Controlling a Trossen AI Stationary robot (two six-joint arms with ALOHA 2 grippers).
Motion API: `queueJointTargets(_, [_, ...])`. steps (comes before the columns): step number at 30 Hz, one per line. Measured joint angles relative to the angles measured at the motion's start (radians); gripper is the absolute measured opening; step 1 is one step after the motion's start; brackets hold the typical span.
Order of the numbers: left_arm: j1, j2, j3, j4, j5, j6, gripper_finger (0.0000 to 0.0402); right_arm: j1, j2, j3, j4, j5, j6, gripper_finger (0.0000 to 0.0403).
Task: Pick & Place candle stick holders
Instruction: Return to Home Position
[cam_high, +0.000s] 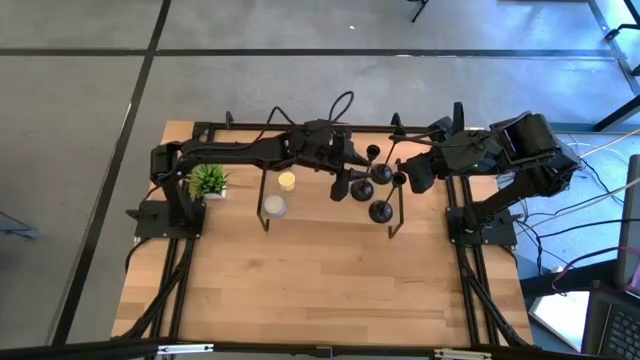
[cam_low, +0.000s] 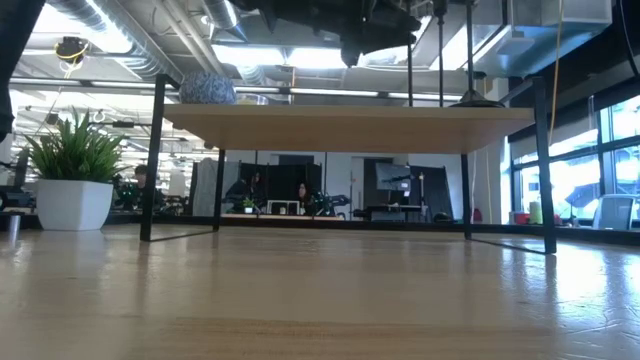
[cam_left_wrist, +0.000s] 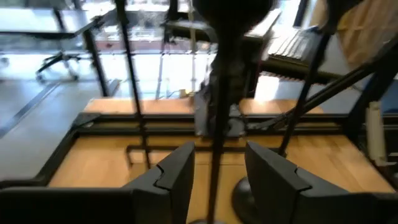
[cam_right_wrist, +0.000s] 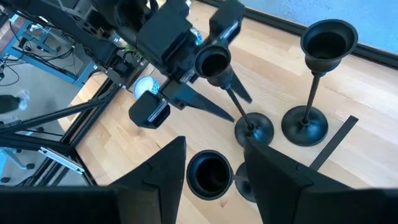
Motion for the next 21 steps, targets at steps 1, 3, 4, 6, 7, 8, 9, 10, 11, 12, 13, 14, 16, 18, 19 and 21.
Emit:
queueJointTargets(1, [0.002, -0.010, 0.000, -0.019, -0.013, 0.001, 0.0141, 0.000, 0.000, 0.000, 0.000, 0.000, -0.003, 0.0167])
queueJointTargets(3, [0.007, -0.024, 0.000, -0.026, -0.029, 0.018, 0.0150, 0.000, 0.000, 0.000, 0.000, 0.000, -0.004, 0.0167])
queueJointTargets(4, [0.007, -0.035, 0.000, -0.038, -0.039, 0.025, 0.0155, 0.000, 0.000, 0.000, 0.000, 0.000, -0.005, 0.0167])
queueJointTargets(6, [0.007, -0.050, 0.000, -0.067, -0.048, 0.039, 0.0162, 0.000, 0.000, 0.000, 0.000, 0.000, -0.009, 0.0167])
queueJointTargets(7, [0.007, -0.053, 0.000, -0.073, -0.055, 0.047, 0.0165, 0.000, 0.000, 0.000, 0.000, 0.000, -0.012, 0.0167])
queueJointTargets(8, [0.008, -0.063, 0.000, -0.106, -0.058, 0.052, 0.0167, 0.000, 0.000, 0.000, 0.000, 0.003, -0.015, 0.0167])
queueJointTargets(9, [0.012, -0.072, -0.001, -0.142, -0.057, 0.058, 0.0169, 0.000, 0.000, 0.000, 0.000, 0.005, -0.022, 0.0167])
queueJointTargets(10, [0.012, -0.080, -0.002, -0.152, -0.063, 0.067, 0.0170, 0.000, 0.000, 0.000, 0.000, 0.010, -0.032, 0.0167])
queueJointTargets(11, [0.012, -0.089, -0.001, -0.173, -0.076, 0.074, 0.0170, 0.000, 0.000, 0.000, 0.000, 0.022, -0.050, 0.0167])
queueJointTargets(12, [0.011, -0.102, 0.000, -0.213, -0.080, 0.082, 0.0170, 0.001, 0.000, 0.000, 0.000, 0.039, -0.072, 0.0167])
queueJointTargets(13, [0.012, -0.112, 0.000, -0.246, -0.085, 0.086, 0.0170, 0.007, 0.000, 0.000, 0.000, 0.065, -0.098, 0.0167])
queueJointTargets(14, [0.011, -0.120, 0.000, -0.267, -0.092, 0.088, 0.0171, 0.014, 0.000, 0.000, 0.000, 0.095, -0.120, 0.0167])
queueJointTargets(16, [0.011, -0.137, 0.000, -0.321, -0.099, 0.089, 0.0171, 0.036, 0.000, 0.000, 0.002, 0.154, -0.158, 0.0167])
queueJointTargets(18, [0.011, -0.160, -0.001, -0.366, -0.096, 0.088, 0.0171, 0.060, 0.000, 0.000, 0.005, 0.196, -0.196, 0.0167])
queueJointTargets(19, [0.011, -0.176, -0.001, -0.392, -0.094, 0.088, 0.0171, 0.073, 0.000, 0.000, 0.005, 0.206, -0.217, 0.0167])
queueJointTargets(21, [0.011, -0.209, -0.001, -0.445, -0.094, 0.081, 0.0171, 0.100, -0.001, 0.000, 0.005, 0.210, -0.256, 0.0167])
